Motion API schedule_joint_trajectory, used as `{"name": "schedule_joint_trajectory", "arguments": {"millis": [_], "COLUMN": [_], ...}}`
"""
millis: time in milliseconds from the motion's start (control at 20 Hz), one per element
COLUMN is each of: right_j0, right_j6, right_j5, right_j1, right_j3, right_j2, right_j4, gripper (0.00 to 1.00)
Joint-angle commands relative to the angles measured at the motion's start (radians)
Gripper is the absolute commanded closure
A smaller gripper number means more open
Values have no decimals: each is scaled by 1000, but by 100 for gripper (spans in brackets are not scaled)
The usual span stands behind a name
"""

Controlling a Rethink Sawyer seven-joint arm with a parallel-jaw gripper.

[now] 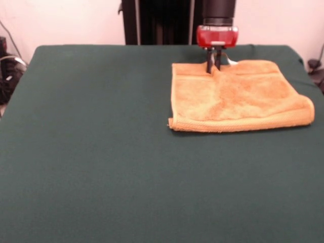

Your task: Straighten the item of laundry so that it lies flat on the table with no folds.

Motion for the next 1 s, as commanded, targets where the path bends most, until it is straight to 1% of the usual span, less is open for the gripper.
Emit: {"name": "schedule_joint_trajectory", "arguments": {"millis": [50, 400, 550, 650, 850, 1000], "right_j0": [-50, -59, -78, -67, -89, -90], "right_j6": [135, 124, 126, 133, 117, 105], "right_j5": [398, 353, 333, 328, 374, 399], "right_j1": [288, 323, 347, 344, 318, 292], "right_j3": [153, 159, 160, 176, 195, 215], "right_j2": [11, -13, -16, -18, -5, 0], "right_j4": [35, 10, -10, 10, 26, 43], "gripper": [100, 100, 100, 100, 100, 100]}}
